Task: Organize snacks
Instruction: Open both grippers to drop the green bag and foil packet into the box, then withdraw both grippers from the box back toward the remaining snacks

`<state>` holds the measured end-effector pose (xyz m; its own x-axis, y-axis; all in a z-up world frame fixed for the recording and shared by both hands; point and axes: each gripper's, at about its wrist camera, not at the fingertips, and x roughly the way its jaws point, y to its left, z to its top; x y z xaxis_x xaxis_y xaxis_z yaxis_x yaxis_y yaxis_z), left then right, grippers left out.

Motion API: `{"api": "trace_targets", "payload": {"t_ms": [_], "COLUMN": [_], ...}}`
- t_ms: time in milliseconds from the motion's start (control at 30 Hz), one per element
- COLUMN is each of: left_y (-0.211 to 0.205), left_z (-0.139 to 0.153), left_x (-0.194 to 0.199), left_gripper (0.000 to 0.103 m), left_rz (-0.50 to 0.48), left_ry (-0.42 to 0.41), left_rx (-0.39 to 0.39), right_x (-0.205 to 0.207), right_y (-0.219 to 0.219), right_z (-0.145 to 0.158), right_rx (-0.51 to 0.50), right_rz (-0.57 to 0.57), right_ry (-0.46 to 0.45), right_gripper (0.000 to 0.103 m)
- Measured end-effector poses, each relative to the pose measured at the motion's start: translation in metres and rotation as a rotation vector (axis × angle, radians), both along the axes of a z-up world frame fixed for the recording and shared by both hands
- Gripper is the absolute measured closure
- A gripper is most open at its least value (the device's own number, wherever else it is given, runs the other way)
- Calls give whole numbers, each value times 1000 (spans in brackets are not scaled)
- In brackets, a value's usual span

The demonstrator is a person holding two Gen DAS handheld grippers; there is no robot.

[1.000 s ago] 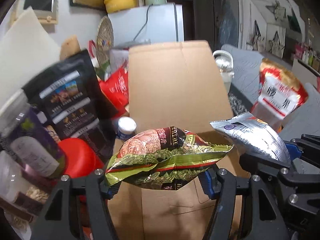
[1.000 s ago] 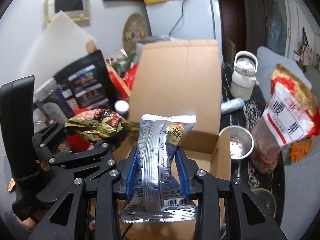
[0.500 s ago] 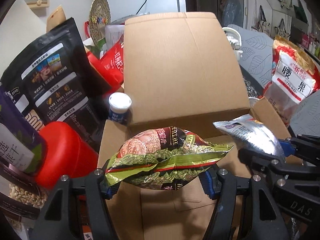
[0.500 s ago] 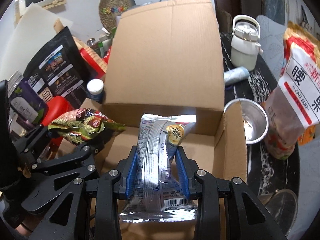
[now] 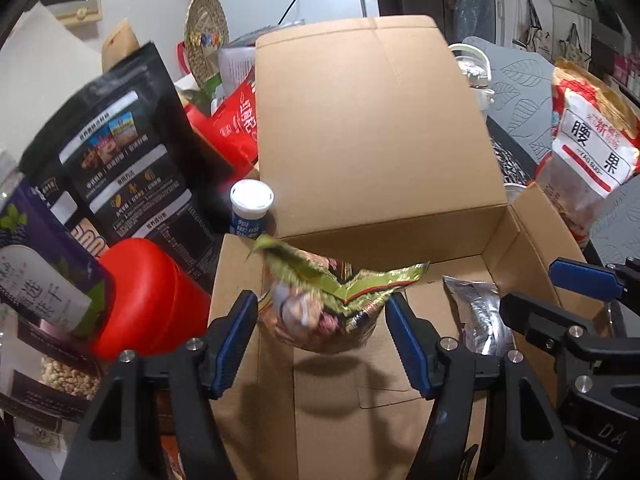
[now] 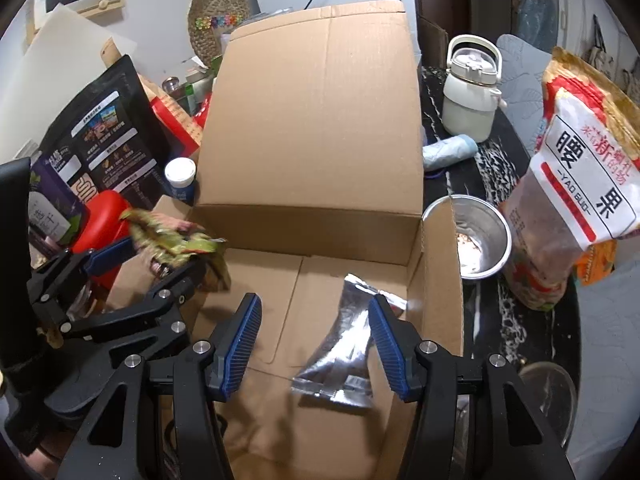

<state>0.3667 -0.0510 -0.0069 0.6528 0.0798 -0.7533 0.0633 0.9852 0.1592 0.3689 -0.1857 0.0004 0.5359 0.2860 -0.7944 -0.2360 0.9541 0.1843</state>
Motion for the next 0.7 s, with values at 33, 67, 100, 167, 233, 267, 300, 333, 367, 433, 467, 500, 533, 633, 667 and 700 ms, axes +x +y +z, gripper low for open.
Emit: {"api": "trace_targets", "payload": {"t_ms": [33,67,100,167,233,267,300,333,367,433,467,500,533,633,667,700], "left_y": [-1,-1,0,2,4,2,2,2,3,3,4,4,5,8,9,9], "left_z": [2,5,7,13,19,21,23,26,28,33,37,39,43,56,61,65], "left_x": [-1,-4,-5,-8,-12,-13,-15,-18,-21,-27,-32,-34,-37,-50,-55,-59], "left_gripper": [37,37,37,37,37,37,37,37,37,37,37,37,37,37,37,37], "left_rz": [1,4,5,7,8,10,11,10,8,5,3,2,1,-5,-9,-11], "left_ry": [-6,-17,-22,-34,-44,-49,-54,-61,-67,-78,-88,-93,-100,-121,-130,-137], "left_rx": [-1,0,-1,-9,-15,-14,-13,-15,-20,-30,-34,-36,-38,-54,-61,-64], "right_x": [-2,-3,-5,-10,-15,-17,-19,-22,-25,-32,-35,-39,-43,-56,-59,-64], "right_y": [-1,-2,-3,-6,-7,-8,-8,-8,-8,-8,-7,-7,-7,-7,-7,-7], "right_z": [2,4,6,11,16,18,21,24,27,34,37,41,44,57,60,65], "right_rx": [0,0,0,2,3,4,4,4,4,1,-1,-2,-3,-10,-13,-15], "right_rz": [-3,-5,-7,-11,-10,-10,-11,-11,-11,-9,-9,-8,-7,-6,-4,-2], "right_ry": [-3,-9,-14,-23,-32,-37,-43,-48,-54,-69,-75,-82,-89,-116,-124,-135], "right_gripper": [47,47,47,47,47,47,47,47,47,47,47,47,47,47,47,47]}}
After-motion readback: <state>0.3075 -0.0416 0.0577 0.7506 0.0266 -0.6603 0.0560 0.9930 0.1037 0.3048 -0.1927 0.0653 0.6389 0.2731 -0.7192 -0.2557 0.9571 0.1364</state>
